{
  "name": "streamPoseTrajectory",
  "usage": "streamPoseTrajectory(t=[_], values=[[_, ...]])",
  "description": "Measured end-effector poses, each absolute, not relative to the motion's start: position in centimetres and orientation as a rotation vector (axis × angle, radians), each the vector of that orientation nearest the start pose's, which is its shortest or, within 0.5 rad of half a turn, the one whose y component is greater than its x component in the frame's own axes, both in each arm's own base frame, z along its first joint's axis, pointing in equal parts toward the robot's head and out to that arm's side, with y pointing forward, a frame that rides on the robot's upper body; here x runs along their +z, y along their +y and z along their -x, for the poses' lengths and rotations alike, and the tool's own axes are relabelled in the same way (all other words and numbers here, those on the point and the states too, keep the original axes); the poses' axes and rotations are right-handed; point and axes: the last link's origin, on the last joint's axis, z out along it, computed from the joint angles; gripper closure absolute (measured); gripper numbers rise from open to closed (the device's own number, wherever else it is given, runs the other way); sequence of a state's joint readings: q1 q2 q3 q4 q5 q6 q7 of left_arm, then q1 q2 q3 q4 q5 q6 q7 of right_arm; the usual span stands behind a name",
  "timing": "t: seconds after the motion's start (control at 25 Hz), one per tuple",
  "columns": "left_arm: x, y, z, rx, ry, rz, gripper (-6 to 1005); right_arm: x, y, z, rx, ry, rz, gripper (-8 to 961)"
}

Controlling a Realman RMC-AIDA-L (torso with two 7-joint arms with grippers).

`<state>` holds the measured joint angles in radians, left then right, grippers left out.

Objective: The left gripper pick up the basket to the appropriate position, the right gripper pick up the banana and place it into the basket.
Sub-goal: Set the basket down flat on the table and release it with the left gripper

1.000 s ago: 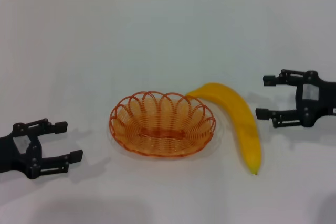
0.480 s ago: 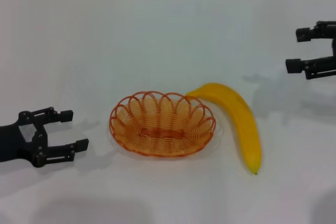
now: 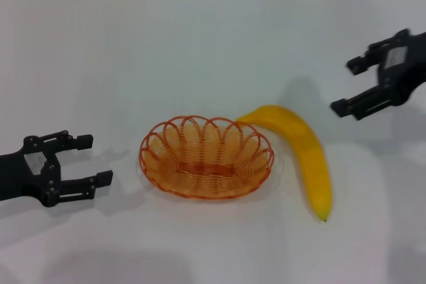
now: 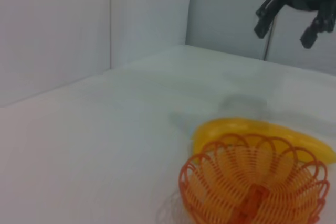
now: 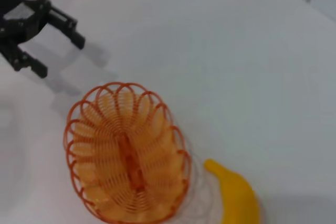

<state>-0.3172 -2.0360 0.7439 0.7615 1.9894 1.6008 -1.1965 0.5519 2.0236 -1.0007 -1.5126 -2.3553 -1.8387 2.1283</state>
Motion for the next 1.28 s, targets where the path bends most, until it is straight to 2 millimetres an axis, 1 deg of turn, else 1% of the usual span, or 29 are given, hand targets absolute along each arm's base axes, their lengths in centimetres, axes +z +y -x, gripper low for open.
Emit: streamPoseTrajectory(t=[0.24,0.64,0.96,1.28], values=[[2.3,28.1,31.7,-0.531,-0.476,2.716,168,5.4,34.5,-18.3,-0.245,0.624,2.843,70],[2.2,28.1,31.6,-0.535,-0.475,2.718,168,2.4,35.8,-19.1,-0.368,0.651,2.782,76],[2.3,28.1,31.7,-0.533,-0.475,2.718,168,1.3,36.4,-20.1,-0.375,0.719,2.745,81],[2.3,28.1,31.7,-0.533,-0.475,2.718,168,-0.2,36.7,-20.5,-0.385,0.820,2.744,86]])
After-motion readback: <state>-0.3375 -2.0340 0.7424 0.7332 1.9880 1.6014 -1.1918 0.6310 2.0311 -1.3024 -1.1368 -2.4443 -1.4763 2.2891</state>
